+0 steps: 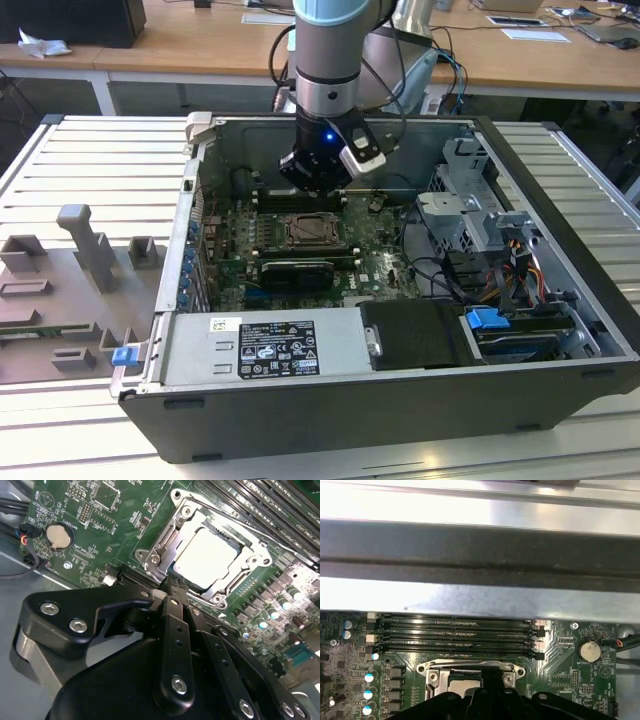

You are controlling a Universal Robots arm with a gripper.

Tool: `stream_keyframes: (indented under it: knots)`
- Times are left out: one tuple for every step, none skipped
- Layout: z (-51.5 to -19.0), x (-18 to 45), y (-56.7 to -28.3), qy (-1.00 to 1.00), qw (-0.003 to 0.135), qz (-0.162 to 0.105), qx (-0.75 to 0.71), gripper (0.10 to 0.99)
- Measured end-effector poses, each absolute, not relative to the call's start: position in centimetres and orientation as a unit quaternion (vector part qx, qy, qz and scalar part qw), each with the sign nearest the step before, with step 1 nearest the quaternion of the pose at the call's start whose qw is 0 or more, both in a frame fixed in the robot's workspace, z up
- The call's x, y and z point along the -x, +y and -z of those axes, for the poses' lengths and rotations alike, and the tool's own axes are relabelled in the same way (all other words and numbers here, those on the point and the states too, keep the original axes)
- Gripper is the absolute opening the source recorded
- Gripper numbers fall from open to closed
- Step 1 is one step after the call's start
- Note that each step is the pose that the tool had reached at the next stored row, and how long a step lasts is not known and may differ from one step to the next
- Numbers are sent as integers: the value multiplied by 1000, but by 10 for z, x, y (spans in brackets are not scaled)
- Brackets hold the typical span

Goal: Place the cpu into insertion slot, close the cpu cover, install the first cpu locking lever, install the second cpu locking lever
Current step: 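Install the second cpu locking lever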

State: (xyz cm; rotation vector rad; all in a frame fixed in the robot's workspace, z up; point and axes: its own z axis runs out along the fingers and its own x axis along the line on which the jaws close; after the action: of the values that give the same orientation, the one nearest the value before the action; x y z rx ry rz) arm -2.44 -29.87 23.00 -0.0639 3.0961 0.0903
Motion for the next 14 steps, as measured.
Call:
stream_keyframes:
  knots:
    - [-231,24,-299,999,22,-29,21,106]
    - [-231,24,-299,999,22,-29,21,106]
    - [-231,24,-300,999,22,-29,21,106]
    - [-231,24,-301,999,22,-29,21,106]
    - [-231,24,-302,999,22,-29,21,106]
    - [-231,24,-303,999,22,-29,21,106]
    - [-231,25,-305,999,22,-29,21,106]
    - [-232,25,-306,999,22,-29,21,106]
    - [-233,25,-306,999,22,-29,21,106]
    - [-235,25,-307,999,22,-29,21,106]
    - [-238,25,-307,999,22,-29,21,106]
    - [-246,25,-307,999,22,-29,21,106]
    - [-250,25,-308,999,22,-29,21,106]
    - [-252,25,-309,999,22,-29,21,106]
